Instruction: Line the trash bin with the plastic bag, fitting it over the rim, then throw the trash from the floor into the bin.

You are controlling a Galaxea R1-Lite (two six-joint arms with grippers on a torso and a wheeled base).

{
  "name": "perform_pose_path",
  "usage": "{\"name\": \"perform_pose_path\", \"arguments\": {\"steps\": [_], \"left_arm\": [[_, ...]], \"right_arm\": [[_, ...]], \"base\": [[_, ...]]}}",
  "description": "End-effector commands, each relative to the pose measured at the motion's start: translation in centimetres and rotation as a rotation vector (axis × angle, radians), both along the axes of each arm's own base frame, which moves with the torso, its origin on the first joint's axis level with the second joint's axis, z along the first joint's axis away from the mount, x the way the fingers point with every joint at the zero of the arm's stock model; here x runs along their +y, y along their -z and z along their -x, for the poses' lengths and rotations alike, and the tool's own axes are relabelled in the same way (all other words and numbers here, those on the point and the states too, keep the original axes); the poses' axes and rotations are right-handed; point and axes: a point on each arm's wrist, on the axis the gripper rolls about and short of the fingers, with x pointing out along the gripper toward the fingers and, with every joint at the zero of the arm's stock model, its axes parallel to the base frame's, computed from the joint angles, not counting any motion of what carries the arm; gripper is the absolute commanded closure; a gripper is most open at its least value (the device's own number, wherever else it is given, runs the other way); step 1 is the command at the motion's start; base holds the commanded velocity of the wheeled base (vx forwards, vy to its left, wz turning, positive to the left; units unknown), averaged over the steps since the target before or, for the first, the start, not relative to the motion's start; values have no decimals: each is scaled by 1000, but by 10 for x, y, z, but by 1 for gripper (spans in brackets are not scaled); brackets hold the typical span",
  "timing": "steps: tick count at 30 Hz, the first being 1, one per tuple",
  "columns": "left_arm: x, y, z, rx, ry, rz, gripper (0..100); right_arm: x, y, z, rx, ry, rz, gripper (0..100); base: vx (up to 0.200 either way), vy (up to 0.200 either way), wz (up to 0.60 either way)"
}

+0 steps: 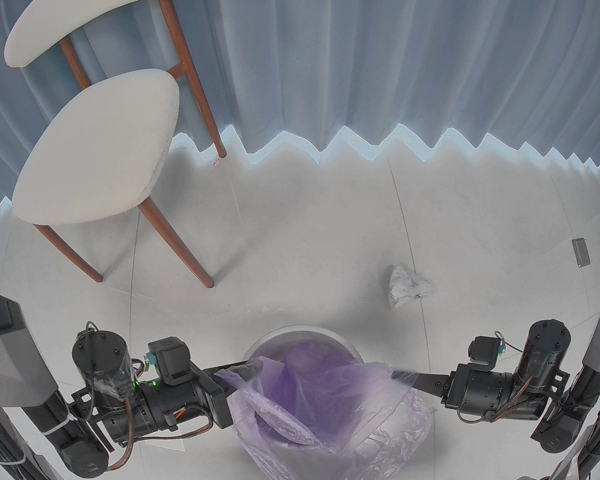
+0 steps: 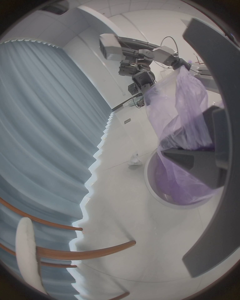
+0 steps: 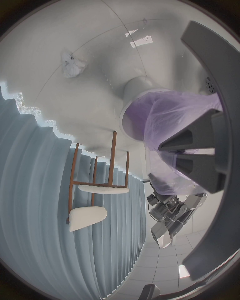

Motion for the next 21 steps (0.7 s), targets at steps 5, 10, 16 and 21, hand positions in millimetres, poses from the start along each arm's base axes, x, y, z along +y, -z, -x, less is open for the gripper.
{"name": "perform_pose_path", "arguments": {"steps": [5, 10, 16, 21], "left_arm": [[-3, 22, -15, 84, -52, -32, 100], [-4, 34, -19, 116, -92, -66, 100], [-6, 39, -25, 124, -118, -76, 100], [-5, 41, -23, 133, -117, -80, 100]], "right_arm": [[-1, -3, -14, -35, 21, -20, 100], [0, 10, -22, -3, 40, 11, 100], [7, 13, -35, -33, 51, 16, 100], [8, 18, -36, -16, 46, 28, 100]], "base": [[0, 0, 0], [0, 0, 0], [0, 0, 0], [0, 0, 0]]}}
